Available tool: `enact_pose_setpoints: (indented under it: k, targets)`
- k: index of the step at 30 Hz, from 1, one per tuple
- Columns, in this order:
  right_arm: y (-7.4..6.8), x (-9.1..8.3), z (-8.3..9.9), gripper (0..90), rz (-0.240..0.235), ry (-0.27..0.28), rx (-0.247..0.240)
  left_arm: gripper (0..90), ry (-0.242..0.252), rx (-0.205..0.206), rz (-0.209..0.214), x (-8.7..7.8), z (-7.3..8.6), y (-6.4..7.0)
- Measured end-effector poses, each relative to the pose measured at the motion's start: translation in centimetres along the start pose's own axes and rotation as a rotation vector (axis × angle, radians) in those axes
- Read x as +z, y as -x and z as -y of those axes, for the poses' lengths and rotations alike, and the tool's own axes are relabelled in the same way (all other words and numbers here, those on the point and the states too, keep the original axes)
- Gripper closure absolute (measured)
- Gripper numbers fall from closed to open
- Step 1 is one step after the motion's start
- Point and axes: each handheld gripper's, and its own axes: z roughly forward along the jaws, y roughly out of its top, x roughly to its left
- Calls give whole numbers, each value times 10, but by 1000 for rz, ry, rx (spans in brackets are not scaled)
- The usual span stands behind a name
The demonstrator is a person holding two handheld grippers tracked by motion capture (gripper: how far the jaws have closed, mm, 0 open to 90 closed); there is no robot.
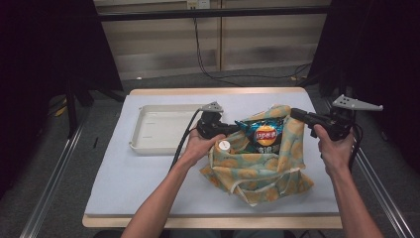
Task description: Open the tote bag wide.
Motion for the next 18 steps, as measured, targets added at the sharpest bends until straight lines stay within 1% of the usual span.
enact_pose_setpoints:
  k: [2,4,6,7,8,9,10,11,12,14,15,16,17,18]
  targets:
    - [5,2,0,900,32,-3,5,887,-1,5,5,2,-1,1]
    - [12,3,4,900,54,-14,23,888,-3,8,10,3,-2,1]
    - [21,3,11,900,67,-20,74,893,-1,6,11,4,-3,1]
    - [26,2,15,900,62,-26,107,894,-1,7,12,4,-3,1]
    - [30,3,18,900,60,-36,128,894,1,4,14,5,-3,1]
    - [34,3,23,900,69,-50,144,894,-2,7,18,5,-3,2]
    - [36,4,28,900,76,-69,152,895,-8,11,17,5,-3,2]
    - [36,6,34,900,82,-97,144,896,-12,14,16,5,-3,2]
    - [36,7,38,900,81,-105,145,896,-16,16,18,5,-2,1]
    - [34,9,47,900,73,-120,151,899,-19,8,3,4,2,-2]
    - [33,10,50,900,63,-123,149,899,-16,0,4,3,4,-4]
    - [32,10,53,900,64,-130,147,899,-19,-6,3,2,7,-5]
    - [31,11,56,900,51,-131,137,900,-20,-8,2,2,10,-6]
    - [29,12,59,900,52,-138,138,900,-21,-12,6,2,11,-6]
